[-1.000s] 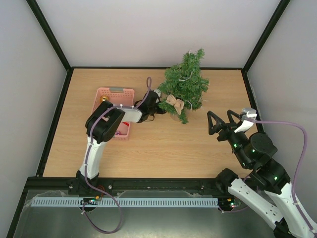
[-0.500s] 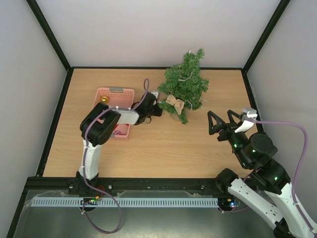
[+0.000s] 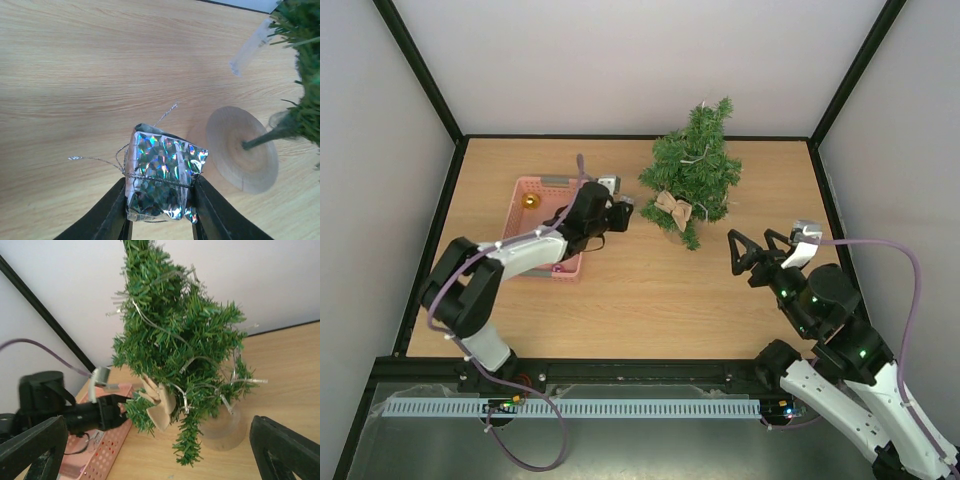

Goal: Decorate the small christmas tree
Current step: Pick up the decoration item from the center of the board, then place the decoration item on the Christmas tree.

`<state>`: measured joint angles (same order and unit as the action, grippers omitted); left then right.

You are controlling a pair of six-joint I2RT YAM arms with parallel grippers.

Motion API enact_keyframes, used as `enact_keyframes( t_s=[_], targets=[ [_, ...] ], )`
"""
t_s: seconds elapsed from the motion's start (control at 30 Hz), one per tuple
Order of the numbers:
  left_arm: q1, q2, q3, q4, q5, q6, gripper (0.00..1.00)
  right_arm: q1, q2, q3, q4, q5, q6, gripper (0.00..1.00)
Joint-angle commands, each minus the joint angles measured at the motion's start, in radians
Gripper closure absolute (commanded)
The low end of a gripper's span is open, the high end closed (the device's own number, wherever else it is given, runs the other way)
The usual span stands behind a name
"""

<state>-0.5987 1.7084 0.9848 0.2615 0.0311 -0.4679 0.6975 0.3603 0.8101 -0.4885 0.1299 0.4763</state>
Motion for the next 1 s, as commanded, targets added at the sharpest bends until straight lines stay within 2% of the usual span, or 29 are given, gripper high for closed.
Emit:
enact_keyframes(
  t_s=[0.0, 0.23, 0.4, 0.63, 0.97],
  targets=[
    [0.007, -0.146, -0.039, -0.116, -0.026, -0.011, 0.69, -0.003, 0.016, -0.013, 0.022, -0.030, 0.040, 0.02],
    [0.007, -0.333, 0.014, -0.184, 0.024, 0.027, 0.68, -0.004, 0.023, 0.004, 0.018, 0.006, 0.027, 0.02],
    [-0.002, -0.365, 0.106, -0.192, 0.125, 0.059, 0.68, -0.003, 0.025, 0.003, 0.026, -0.009, 0.029, 0.02],
    [-0.060, -0.316, 0.249, -0.194, 0.217, 0.108, 0.68, -0.003, 0.009, 0.007, 0.014, -0.009, 0.023, 0.02],
    [-0.111, -0.190, 0.371, -0.205, 0.270, 0.153, 0.68, -0.004, -0.012, 0.016, 0.011, -0.001, 0.014, 0.01]
  ],
)
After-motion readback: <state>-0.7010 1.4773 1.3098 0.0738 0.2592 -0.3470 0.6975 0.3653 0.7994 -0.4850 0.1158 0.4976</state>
